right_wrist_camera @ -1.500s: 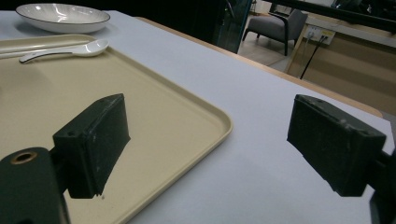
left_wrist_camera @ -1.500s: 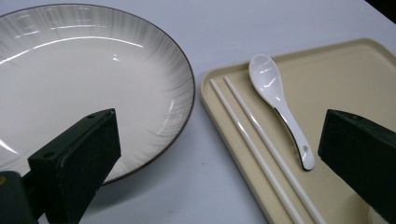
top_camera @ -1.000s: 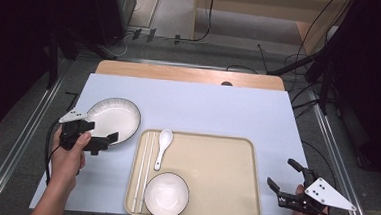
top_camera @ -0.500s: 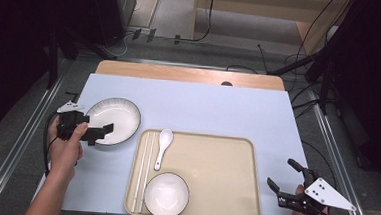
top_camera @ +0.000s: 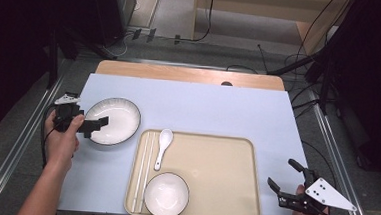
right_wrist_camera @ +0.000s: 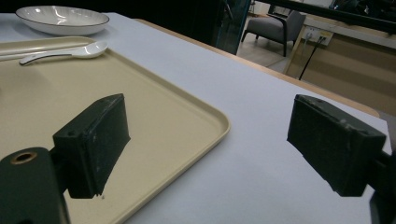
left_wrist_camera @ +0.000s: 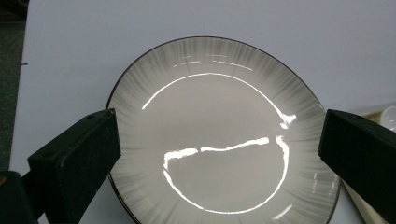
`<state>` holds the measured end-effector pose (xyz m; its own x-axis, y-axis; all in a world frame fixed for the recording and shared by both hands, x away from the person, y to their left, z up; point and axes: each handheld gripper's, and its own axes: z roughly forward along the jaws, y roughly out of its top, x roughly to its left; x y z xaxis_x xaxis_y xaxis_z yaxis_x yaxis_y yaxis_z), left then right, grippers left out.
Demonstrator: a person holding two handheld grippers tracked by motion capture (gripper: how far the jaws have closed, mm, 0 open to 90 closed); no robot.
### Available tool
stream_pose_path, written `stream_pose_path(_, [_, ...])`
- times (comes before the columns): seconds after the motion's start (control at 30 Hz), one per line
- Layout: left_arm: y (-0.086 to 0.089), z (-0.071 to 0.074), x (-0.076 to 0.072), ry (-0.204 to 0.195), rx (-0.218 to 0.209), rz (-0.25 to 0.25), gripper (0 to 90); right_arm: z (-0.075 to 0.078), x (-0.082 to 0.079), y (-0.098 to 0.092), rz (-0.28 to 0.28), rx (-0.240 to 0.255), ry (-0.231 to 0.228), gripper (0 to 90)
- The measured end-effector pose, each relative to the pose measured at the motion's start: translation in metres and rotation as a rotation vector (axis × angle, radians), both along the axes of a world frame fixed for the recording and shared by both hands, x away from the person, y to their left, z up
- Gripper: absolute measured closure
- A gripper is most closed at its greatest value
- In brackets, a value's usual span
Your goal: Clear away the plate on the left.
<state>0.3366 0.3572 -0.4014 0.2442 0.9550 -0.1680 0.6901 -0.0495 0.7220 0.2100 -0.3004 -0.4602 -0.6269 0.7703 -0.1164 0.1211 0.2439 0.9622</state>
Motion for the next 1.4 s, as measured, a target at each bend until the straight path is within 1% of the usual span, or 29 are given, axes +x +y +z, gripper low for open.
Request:
stream_pose_path(0.2, [0.010,0.000,0.009,0.012,-0.019,0.036,0.0,0.000,0.000,0.001,0.001,-0.004,0.000,13.0])
stream_pose_path(0.27, [0.014,-0.001,0.012,0.018,-0.044,0.052,0.1,0.000,0.001,0.001,0.000,-0.001,0.000,13.0])
stream_pose_path(0.33, [0.018,-0.003,0.014,0.022,-0.066,0.085,3.2,0.000,0.001,0.001,0.000,-0.002,0.000,13.0])
stream_pose_path(0.37, [0.020,-0.004,0.015,0.027,-0.078,0.091,5.0,0.000,0.001,0.001,0.001,-0.004,0.000,13.0])
stream_pose_path(0.4, [0.022,-0.005,0.016,0.029,-0.093,0.107,5.9,0.000,0.000,0.001,0.001,-0.004,0.000,13.0])
stream_pose_path(0.43, [0.024,-0.006,0.018,0.041,-0.102,0.120,6.6,0.000,0.000,0.001,0.000,-0.004,0.000,13.0])
stream_pose_path(0.47, [0.026,-0.007,0.019,0.047,-0.105,0.128,11.8,0.000,0.000,0.001,0.000,-0.003,0.000,13.0])
stream_pose_path(0.5, [0.027,-0.009,0.020,0.060,-0.104,0.137,14.0,0.000,0.000,0.001,-0.001,-0.002,-0.001,13.1])
stream_pose_path(0.57, [0.029,-0.012,0.022,0.097,-0.090,0.154,15.1,0.000,0.000,0.001,0.000,-0.002,-0.001,13.0])
stream_pose_path(0.6, [0.030,-0.014,0.023,0.114,-0.097,0.165,20.5,0.000,0.001,0.001,0.000,-0.003,-0.001,13.0])
stream_pose_path(0.63, [0.030,-0.014,0.023,0.114,-0.097,0.165,22.6,0.000,0.001,0.001,0.000,-0.003,-0.001,13.0])
stream_pose_path(0.67, [0.032,-0.016,0.024,0.131,-0.104,0.172,25.4,-0.001,0.001,0.001,0.001,-0.004,0.000,13.0])
stream_pose_path(0.7, [0.034,-0.016,0.025,0.139,-0.104,0.173,28.9,-0.001,0.001,0.001,0.001,-0.004,0.001,13.0])
stream_pose_path(0.73, [0.034,-0.016,0.025,0.139,-0.104,0.173,32.0,-0.001,0.001,0.001,0.001,-0.004,0.001,13.0])
stream_pose_path(0.77, [0.034,-0.017,0.025,0.143,-0.110,0.177,32.0,-0.001,0.001,0.001,0.001,-0.004,0.001,13.0])
stream_pose_path(0.8, [0.035,-0.019,0.026,0.169,-0.107,0.178,40.0,-0.001,0.001,0.001,0.001,-0.005,0.000,13.0])
stream_pose_path(0.83, [0.035,-0.019,0.026,0.169,-0.107,0.178,44.4,-0.001,0.001,0.001,0.001,-0.005,0.000,13.0])
stream_pose_path(0.87, [0.037,-0.020,0.026,0.173,-0.134,0.189,48.2,0.000,0.000,0.001,0.000,-0.005,-0.001,13.0])
stream_pose_path(0.93, [0.039,-0.020,0.026,0.174,-0.145,0.203,52.0,0.000,0.001,0.001,-0.001,-0.003,-0.001,13.0])
stream_pose_path(1.1, [0.042,-0.021,0.026,0.184,-0.150,0.206,61.0,0.000,0.001,0.001,0.001,-0.005,0.000,13.0])
stream_pose_path(1.13, [0.044,-0.022,0.026,0.189,-0.157,0.203,61.0,0.000,0.001,0.001,0.001,-0.005,0.000,13.0])
stream_pose_path(1.17, [0.047,-0.023,0.026,0.197,-0.177,0.203,63.9,-0.001,0.001,0.001,0.000,-0.004,0.000,13.0])
stream_pose_path(1.2, [0.048,-0.024,0.026,0.200,-0.187,0.202,64.8,-0.001,0.001,0.001,0.001,-0.004,0.001,13.0])
stream_pose_path(1.23, [0.048,-0.024,0.026,0.200,-0.187,0.202,65.6,-0.001,0.001,0.001,0.001,-0.004,0.001,13.0])
stream_pose_path(1.3, [0.050,-0.025,0.027,0.216,-0.191,0.188,65.9,-0.001,0.001,0.001,0.002,-0.004,0.001,13.0])
stream_pose_path(1.37, [0.052,-0.027,0.027,0.220,-0.204,0.185,66.7,-0.001,0.001,0.001,0.002,-0.005,0.003,13.0])
stream_pose_path(1.4, [0.053,-0.028,0.027,0.222,-0.211,0.185,68.6,-0.001,0.001,0.001,0.002,-0.005,0.002,13.0])
